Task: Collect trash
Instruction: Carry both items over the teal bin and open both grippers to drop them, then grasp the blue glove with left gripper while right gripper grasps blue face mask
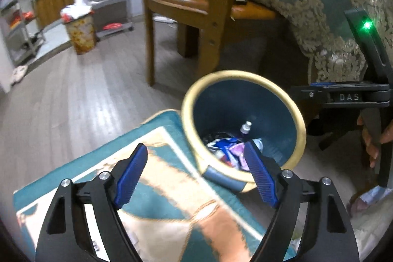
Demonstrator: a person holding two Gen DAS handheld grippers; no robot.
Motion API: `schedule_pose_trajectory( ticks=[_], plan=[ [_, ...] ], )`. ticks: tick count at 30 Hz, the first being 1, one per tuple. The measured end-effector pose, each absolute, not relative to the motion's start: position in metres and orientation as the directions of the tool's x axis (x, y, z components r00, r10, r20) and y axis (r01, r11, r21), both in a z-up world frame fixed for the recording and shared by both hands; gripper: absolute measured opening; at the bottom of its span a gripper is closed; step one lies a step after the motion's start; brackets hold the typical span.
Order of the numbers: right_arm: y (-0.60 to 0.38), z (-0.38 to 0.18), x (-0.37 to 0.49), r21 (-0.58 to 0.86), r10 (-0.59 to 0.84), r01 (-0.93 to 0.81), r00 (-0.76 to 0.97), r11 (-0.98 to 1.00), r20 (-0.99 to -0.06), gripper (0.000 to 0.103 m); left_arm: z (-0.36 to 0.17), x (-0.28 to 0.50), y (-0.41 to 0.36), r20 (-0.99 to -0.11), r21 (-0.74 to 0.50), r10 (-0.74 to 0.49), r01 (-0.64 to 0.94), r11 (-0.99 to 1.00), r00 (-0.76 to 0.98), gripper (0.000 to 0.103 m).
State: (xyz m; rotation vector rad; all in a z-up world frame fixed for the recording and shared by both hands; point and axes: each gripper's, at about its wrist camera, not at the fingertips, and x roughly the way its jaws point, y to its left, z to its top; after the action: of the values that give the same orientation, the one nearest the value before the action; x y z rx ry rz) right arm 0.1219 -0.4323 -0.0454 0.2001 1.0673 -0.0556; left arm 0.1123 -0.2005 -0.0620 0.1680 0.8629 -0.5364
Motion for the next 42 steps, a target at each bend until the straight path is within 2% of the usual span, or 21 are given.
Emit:
schedule_pose_trajectory(
  ticks=[3, 5, 9, 12, 16, 19, 25, 32, 40, 42],
  plan=[
    [-0.416, -0.034, 0.118, 0.113, 0.037, 0.119, 0.51, 0.986, -0.86, 0.094, -0.05, 0.102, -0.176, -0.757, -0.049, -0.342, 0.473, 0.879, 0.557, 0.081],
    [-0.405, -0.027, 0.115, 0.108, 0.041, 0.097, 0.526, 0.989, -0.85, 0.097, -0.041, 0.093, -0.155, -0.751, -0.04, -0.32, 0.445, 0.895, 0.577, 0.081],
    [-0.375, -0.024, 0.109, 0.12, 0.07, 0.06, 0.525, 0.991, -0.848, 0.097, -0.025, 0.076, -0.111, -0.735, -0.05, -0.29, 0.378, 0.925, 0.613, 0.082],
    [-0.349, -0.023, 0.105, 0.162, 0.123, 0.031, 0.512, 0.986, -0.85, 0.097, -0.015, 0.063, -0.069, -0.72, -0.068, -0.261, 0.309, 0.949, 0.643, 0.089],
    [-0.307, -0.021, 0.1, 0.154, 0.149, -0.034, 0.513, 0.988, -0.846, 0.097, -0.008, 0.048, -0.014, -0.717, -0.082, -0.198, 0.201, 0.976, 0.669, 0.089],
    [-0.271, -0.027, 0.093, 0.116, 0.145, -0.089, 0.496, 0.989, -0.856, 0.097, -0.009, 0.038, 0.023, -0.723, -0.086, -0.144, 0.12, 0.989, 0.676, 0.089],
    [-0.216, -0.048, 0.077, 0.132, 0.176, -0.126, 0.457, 0.983, -0.872, 0.097, -0.03, 0.011, 0.084, -0.764, -0.039, -0.04, 0.016, 0.999, 0.644, 0.089],
    [-0.157, -0.083, 0.048, 0.091, 0.176, -0.231, 0.382, 0.969, -0.907, 0.097, -0.061, -0.024, 0.123, -0.815, -0.053, -0.053, 0.016, 0.998, 0.577, 0.089],
    [-0.135, -0.097, -0.013, 0.026, 0.174, -0.3, 0.477, 0.953, -0.862, 0.097, -0.089, -0.065, 0.117, -0.805, -0.061, -0.045, -0.006, 0.998, 0.592, 0.089],
    [-0.131, -0.103, -0.032, 0.03, 0.192, -0.317, 0.494, 0.948, -0.848, 0.096, -0.088, -0.077, 0.106, -0.79, -0.048, -0.06, 0.035, 0.998, 0.61, 0.083]
  ],
)
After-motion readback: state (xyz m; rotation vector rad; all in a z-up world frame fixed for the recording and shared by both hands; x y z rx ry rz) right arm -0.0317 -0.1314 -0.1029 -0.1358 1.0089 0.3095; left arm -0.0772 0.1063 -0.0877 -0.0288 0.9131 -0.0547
